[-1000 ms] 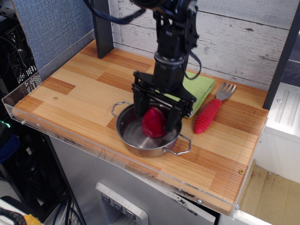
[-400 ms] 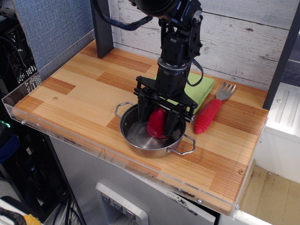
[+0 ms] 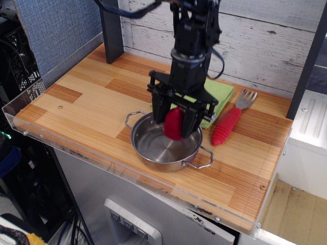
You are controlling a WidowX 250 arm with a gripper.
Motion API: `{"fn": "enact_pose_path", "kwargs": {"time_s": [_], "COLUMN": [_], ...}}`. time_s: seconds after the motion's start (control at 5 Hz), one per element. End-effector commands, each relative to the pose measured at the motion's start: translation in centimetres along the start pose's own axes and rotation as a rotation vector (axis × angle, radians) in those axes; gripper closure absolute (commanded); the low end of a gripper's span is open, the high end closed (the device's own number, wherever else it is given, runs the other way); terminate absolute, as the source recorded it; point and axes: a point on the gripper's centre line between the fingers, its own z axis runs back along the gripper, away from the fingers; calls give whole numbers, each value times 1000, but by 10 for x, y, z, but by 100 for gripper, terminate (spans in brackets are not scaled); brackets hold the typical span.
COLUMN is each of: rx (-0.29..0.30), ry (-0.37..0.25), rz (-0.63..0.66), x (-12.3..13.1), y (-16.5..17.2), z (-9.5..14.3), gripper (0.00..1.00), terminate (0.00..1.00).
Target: Move the red object from pot and place on green cloth
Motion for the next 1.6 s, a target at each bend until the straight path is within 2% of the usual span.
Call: {"fn": "enact_pose_path", "kwargs": {"time_s": [0.0, 0.2, 0.4, 0.6, 1.0, 1.2, 1.4], "rx": [-9, 9, -14, -34, -19, -15, 0], "ry": [-123, -101, -71, -67, -56, -52, -27], "rz": [57, 143, 139, 85, -9, -15, -24], "x": [8, 14, 32, 48, 68, 74, 83], "y": [35, 72, 78, 63, 32, 30, 25], "z": [62, 56, 42, 33, 24, 18, 1], "gripper": [100, 100, 100, 100, 100, 100, 100], "terminate": [0, 0, 0, 0, 0, 0, 0]}}
